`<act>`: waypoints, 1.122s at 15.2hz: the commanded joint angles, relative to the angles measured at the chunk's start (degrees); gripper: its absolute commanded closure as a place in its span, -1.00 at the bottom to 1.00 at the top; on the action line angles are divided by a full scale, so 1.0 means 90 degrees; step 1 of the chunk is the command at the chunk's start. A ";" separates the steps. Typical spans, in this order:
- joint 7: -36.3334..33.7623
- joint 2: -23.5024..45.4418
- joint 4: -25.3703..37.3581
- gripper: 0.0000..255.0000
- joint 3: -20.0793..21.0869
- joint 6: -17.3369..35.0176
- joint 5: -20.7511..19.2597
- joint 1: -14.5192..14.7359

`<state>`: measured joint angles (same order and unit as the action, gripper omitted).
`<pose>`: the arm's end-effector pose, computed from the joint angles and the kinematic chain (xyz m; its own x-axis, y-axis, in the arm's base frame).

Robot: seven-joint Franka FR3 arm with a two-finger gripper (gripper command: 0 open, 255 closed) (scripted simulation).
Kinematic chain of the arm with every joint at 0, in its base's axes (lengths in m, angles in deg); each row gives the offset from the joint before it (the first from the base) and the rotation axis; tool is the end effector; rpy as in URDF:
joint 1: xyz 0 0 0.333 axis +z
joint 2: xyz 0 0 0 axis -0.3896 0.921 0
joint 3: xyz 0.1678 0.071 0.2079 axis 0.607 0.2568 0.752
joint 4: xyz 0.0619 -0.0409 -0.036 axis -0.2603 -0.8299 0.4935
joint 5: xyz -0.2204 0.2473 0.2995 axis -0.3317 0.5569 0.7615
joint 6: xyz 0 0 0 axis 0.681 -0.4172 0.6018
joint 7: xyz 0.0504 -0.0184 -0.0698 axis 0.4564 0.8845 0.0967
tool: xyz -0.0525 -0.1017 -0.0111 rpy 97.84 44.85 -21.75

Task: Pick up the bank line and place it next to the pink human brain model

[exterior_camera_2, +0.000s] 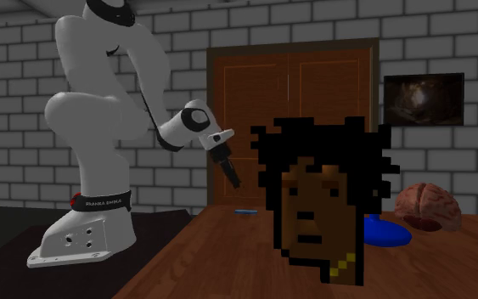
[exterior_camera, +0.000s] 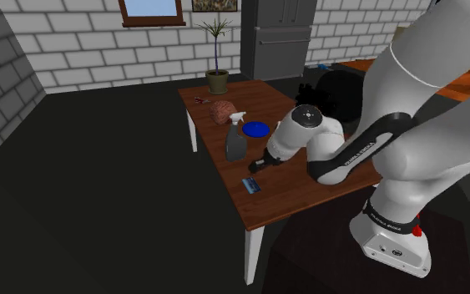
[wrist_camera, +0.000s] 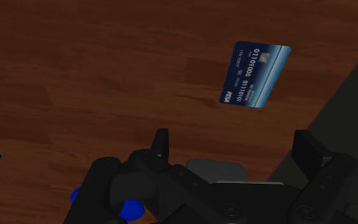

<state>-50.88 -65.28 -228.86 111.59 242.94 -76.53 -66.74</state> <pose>0.3785 0.0716 0.1659 0.8099 -0.3387 0.4789 -0.4123 -0.9095 0.0541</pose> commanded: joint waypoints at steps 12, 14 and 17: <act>-0.1934 -0.1580 0.1376 -1.00 0.6115 0.2109 -0.0084 -0.6093; -0.1937 -0.1580 0.1376 -1.00 0.6114 0.2110 -0.0087 -0.6092; -0.1937 -0.1580 0.1376 -1.00 0.6114 0.2110 -0.0088 -0.6092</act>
<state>-68.30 -79.47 -216.50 166.55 261.88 -77.30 -121.48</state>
